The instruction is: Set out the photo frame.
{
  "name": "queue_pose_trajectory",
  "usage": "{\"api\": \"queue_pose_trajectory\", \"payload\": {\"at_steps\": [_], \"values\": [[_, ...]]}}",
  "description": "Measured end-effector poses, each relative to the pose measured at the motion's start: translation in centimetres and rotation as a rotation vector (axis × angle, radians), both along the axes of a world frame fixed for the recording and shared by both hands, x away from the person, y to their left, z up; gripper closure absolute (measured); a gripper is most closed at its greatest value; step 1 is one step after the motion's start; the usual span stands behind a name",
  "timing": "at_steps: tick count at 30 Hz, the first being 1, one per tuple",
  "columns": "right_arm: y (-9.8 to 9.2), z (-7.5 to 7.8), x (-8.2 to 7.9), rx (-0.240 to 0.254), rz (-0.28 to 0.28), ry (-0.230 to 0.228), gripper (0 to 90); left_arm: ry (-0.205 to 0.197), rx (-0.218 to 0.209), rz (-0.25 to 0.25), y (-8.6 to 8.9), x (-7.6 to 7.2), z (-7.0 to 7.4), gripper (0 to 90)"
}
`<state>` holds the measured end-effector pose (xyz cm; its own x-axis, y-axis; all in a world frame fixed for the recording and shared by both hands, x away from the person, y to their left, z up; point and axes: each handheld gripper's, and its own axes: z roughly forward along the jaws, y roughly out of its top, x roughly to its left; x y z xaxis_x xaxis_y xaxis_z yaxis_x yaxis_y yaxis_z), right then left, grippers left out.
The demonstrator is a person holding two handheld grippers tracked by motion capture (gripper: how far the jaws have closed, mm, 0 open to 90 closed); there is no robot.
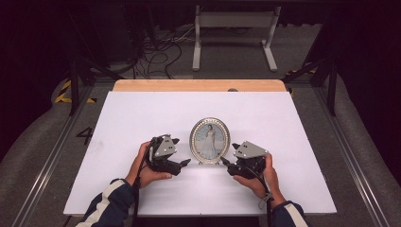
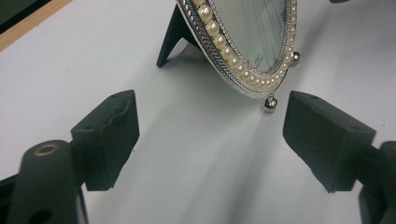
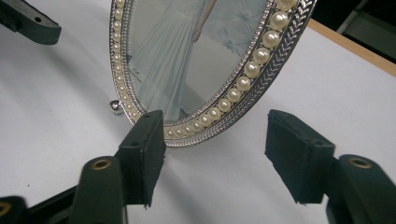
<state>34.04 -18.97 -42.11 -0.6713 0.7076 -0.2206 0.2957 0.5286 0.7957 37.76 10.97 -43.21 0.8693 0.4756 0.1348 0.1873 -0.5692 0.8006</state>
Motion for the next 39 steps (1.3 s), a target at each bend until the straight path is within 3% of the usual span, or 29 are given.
{"api": "queue_pose_trajectory", "payload": {"at_steps": [4,7,14,18,23,31,39], "values": [[0.0,-0.1,0.2,-0.001,-0.018,0.020,23.6,0.025,0.018,-0.006,-0.1,0.0,-0.2,19.0],[0.1,-0.3,0.1,-0.039,-0.032,0.019,18.9,0.024,0.019,-0.010,-0.1,0.0,-0.2,16.7],[-0.3,-0.3,0.0,-0.026,-0.034,0.020,13.6,0.012,0.033,-0.021,-0.1,-0.2,-0.3,9.9],[-0.3,-0.4,0.0,-0.037,-0.022,0.031,13.7,0.000,0.021,-0.026,0.2,-0.4,-0.2,8.0],[-0.5,-0.3,-1.0,-0.056,-0.032,-0.024,16.1,-0.016,0.020,-0.003,1.3,-0.9,-0.3,8.0],[-1.3,-0.6,-1.1,-0.062,-0.049,-0.018,16.2,-0.056,0.017,0.036,2.8,-1.4,0.2,8.5],[-2.6,-0.6,-1.7,-0.062,-0.075,-0.033,16.3,-0.055,0.029,0.052,3.4,-2.0,-0.1,8.8]]}}
